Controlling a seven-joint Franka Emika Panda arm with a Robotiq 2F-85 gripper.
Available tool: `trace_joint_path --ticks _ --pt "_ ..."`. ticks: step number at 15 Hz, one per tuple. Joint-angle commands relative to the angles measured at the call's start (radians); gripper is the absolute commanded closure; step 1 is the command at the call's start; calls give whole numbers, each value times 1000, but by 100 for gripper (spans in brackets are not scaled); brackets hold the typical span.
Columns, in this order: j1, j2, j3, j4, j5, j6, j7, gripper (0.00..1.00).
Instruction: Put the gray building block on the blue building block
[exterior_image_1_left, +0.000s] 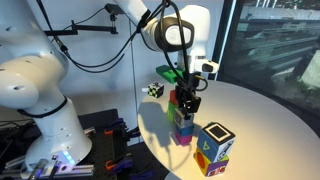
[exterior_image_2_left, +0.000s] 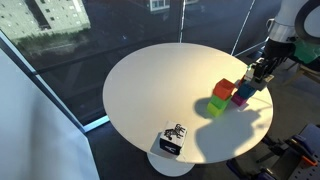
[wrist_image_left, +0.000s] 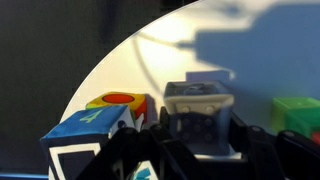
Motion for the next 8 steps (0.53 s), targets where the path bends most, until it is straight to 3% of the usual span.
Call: trace_joint_path --ticks 1,8 --pt "-5 0 -2 -5 -10 31 -2 71" --pt "-3 11 -2 1 6 64 -1 71"
